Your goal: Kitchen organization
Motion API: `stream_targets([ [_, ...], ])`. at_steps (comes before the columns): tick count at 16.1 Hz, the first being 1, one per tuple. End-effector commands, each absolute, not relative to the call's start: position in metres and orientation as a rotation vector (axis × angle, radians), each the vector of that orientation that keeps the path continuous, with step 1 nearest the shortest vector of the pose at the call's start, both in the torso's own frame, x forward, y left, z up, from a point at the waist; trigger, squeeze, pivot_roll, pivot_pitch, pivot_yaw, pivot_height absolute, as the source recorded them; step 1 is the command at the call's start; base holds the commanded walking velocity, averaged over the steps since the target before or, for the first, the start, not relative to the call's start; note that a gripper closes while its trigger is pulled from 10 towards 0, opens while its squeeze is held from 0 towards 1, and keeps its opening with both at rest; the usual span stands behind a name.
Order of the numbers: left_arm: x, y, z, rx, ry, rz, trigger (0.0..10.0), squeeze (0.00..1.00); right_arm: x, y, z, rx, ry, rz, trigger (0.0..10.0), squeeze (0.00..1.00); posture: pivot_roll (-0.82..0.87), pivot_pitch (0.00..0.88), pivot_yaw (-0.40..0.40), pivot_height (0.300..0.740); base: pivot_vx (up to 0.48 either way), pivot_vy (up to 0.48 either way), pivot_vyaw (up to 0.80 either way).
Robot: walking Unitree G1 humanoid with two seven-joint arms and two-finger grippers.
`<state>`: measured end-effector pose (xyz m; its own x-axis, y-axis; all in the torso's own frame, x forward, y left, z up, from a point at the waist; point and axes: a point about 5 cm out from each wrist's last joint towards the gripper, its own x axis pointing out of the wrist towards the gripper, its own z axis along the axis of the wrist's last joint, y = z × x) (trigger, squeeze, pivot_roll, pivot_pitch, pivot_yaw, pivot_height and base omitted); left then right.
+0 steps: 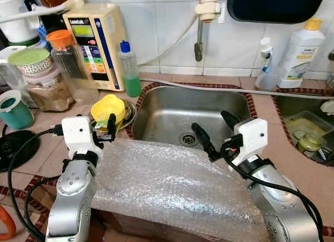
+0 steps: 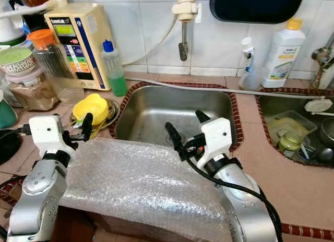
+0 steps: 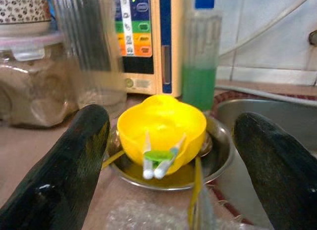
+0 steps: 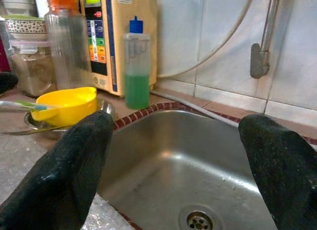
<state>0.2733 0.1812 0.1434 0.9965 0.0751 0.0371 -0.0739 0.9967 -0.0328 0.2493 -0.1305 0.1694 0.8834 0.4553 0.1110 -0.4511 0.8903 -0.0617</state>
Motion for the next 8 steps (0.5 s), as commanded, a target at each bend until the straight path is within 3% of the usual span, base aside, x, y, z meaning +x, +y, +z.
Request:
stream_targets([
  [1,0.276,0.187,0.143,-0.011,-0.048,0.098,10.0,0.00,0.247,-0.128,0.173,-0.037,-0.133,0.501,10.0,0.00,0.04,0.000,0.080,0.740,0.000,0.000,0.00],
  [8,0.288,0.190,0.127,-0.053,-0.025,0.093,10.0,0.00,0.237,-0.120,0.167,-0.034,-0.068,0.617,10.0,0.00,0.01,0.000,0.075,0.740,0.000,0.000,0.00],
])
